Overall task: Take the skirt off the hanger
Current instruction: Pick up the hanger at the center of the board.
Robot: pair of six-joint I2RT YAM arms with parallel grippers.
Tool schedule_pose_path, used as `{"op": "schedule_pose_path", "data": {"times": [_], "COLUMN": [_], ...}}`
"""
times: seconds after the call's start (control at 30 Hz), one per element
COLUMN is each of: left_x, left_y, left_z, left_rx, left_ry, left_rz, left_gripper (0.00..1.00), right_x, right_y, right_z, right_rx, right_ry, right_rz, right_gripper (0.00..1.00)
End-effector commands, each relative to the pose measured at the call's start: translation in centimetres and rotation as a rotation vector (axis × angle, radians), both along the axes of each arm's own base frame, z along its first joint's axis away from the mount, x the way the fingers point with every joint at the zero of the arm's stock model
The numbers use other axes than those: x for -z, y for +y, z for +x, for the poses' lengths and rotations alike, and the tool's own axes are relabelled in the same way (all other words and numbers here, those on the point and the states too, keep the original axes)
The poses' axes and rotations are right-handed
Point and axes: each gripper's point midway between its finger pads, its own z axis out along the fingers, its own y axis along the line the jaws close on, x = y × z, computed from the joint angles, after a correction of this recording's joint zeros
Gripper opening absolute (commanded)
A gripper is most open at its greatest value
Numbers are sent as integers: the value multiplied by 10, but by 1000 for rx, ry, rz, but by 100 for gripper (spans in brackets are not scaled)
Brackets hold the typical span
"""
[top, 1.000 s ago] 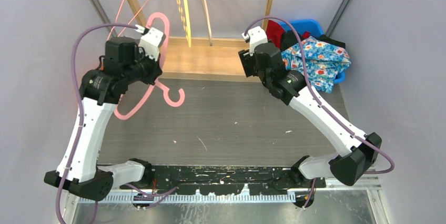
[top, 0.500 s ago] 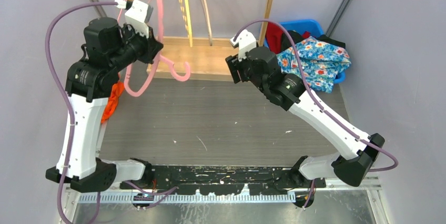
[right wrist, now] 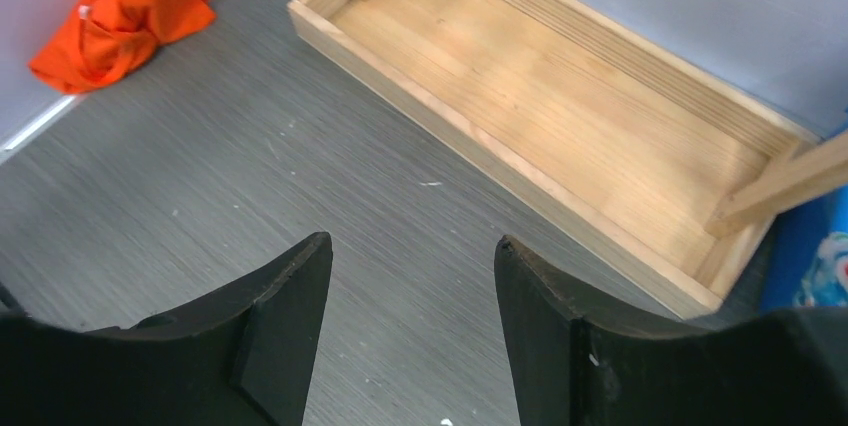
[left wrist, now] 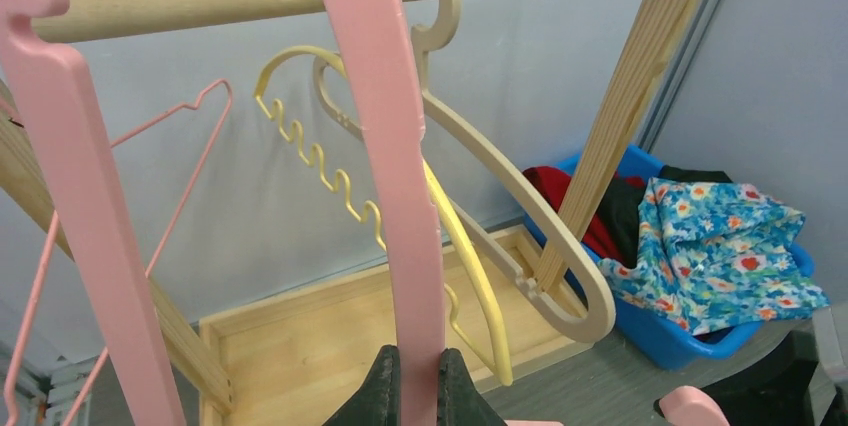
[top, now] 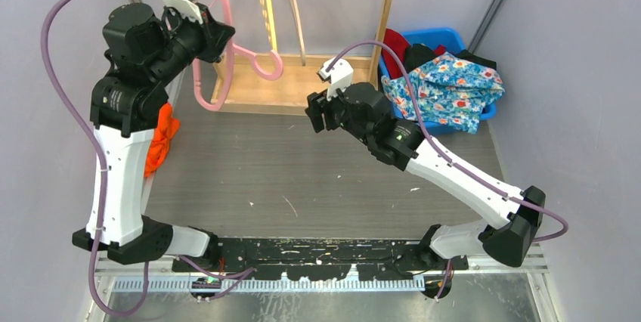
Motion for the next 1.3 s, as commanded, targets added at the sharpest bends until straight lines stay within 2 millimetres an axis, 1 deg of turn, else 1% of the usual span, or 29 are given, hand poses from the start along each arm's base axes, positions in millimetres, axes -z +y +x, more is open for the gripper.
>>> {"op": "schedule_pose_path", "data": {"times": [0.0, 0.07, 0.2, 0.27, 0.33, 0.5, 0.6, 0.73, 0.83, 0.93, 1.1, 1.27], "left_x": [-45, -48, -63, -68, -77, -84, -82, -87, -91, -93, -98, -102], "left_y": [4, 7, 11, 12, 16, 16, 16, 17, 18, 18, 18, 16], "left_z": [-15, -19, -30, -34, -48, -59, -61, -68, -71, -73, -73, -72], "left_rx": [-15, -26, -37, -36, -38, -27, -25, -16, -15, -13, -12, -1], "left_ry": [-127, -133, -162, -167, -189, -204, -201, -205, -207, -203, -204, -199], "left_rz": [-113, -136, -201, -232, -275, -384, -429, -471, -490, -523, -578, -608], "left_gripper": [0, 0, 0, 0, 0, 0, 0, 0, 0, 0, 0, 0], "right_x": [-37, -46, -67, -83, -96, -122, -137, -149, -160, -166, -164, -162], "right_y": [23, 35, 60, 71, 81, 104, 114, 122, 130, 137, 141, 148], "right_z": [-5, -6, -9, -11, -13, -27, -36, -36, -41, -46, -50, -43], "right_rx": [-73, -95, -146, -172, -200, -271, -298, -305, -333, -351, -360, -340], "right_ry": [-91, -119, -205, -255, -281, -328, -370, -412, -441, -455, -443, -463], "right_rz": [121, 157, 203, 220, 235, 275, 288, 305, 331, 355, 375, 395], "right_gripper": [66, 65, 65, 65, 65, 64, 64, 64, 64, 64, 64, 64]}}
